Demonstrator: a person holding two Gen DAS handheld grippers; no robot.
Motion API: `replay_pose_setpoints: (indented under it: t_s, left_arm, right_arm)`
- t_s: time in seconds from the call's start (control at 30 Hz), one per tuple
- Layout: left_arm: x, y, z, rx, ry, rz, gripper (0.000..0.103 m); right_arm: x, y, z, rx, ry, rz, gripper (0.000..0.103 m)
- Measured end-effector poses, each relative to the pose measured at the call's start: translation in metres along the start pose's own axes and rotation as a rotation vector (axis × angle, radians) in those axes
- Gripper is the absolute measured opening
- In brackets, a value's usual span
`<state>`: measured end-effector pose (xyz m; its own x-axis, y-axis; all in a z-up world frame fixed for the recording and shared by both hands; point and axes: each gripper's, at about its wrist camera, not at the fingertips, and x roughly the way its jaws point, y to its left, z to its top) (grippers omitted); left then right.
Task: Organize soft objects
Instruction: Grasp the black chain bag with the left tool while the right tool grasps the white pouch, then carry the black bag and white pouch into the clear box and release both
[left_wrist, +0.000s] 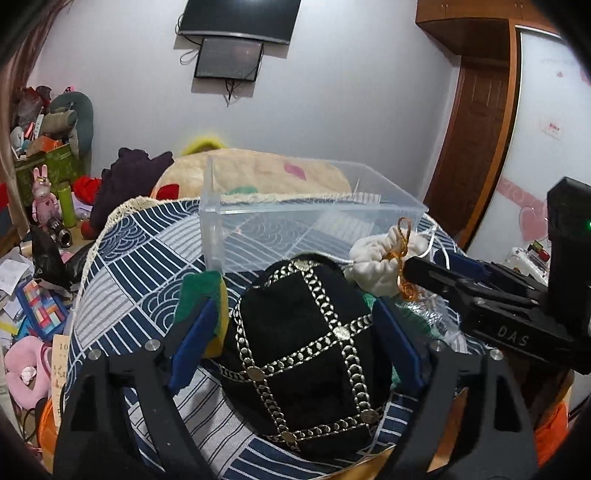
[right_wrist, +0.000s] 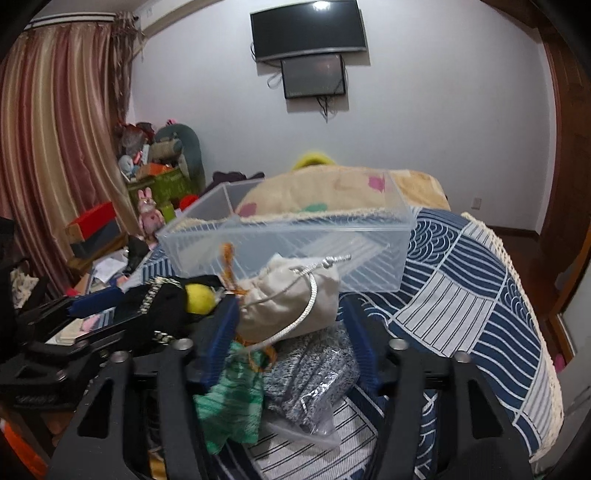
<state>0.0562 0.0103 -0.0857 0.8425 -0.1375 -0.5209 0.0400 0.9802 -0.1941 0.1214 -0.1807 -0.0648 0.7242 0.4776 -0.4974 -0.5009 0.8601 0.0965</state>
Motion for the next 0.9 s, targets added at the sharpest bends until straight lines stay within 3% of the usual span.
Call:
replay_pose_setpoints:
  t_s: [0.03,0.2,0.23,0.27,0.37,0.47,0.67,0.9]
  left_arm:
    - [0.003,0.001,-0.001,-0.003,0.012,-0.001,0.086]
    - [0.013,0.006,-0.004,-0.035,0.035,-0.032,0.085]
    - [0.015,0.007,-0.004,-0.032,0.035,-0.036,0.077]
    - [0.016,0.006,-0.004,-0.024,0.036,-0.038,0.069]
    - [0.015,0.001,-0.005,0.006,0.030,-0.029,0.055]
    - [0.012,-0.002,-0.004,0.027,0.017,-0.022,0.041]
    - [-0.004,-0.001,0.003,0.041,-0.049,0.008,0.031]
    - [-0.014,0.014,0.016,-0.015,-0.071,-0.039,0.028]
  right_arm:
    - [0.003,-0.001,0.000,0.005,0.005,0.002,0.077]
    - [0.014,0.000,-0.001,0.008,0.031,0.054,0.077]
    - [0.018,0.000,-0.002,0.004,0.040,0.046,0.075]
    - [0.020,0.000,-0.002,0.004,0.044,0.044,0.064]
    - [0.023,0.000,-0.004,0.003,0.057,0.059,0.043]
    - [0.019,0.001,-0.005,-0.006,0.050,0.053,0.029]
    - [0.008,-0.002,-0.002,0.008,0.015,0.047,0.023]
    - [-0.012,-0.006,0.007,0.022,-0.048,0.029,0.021]
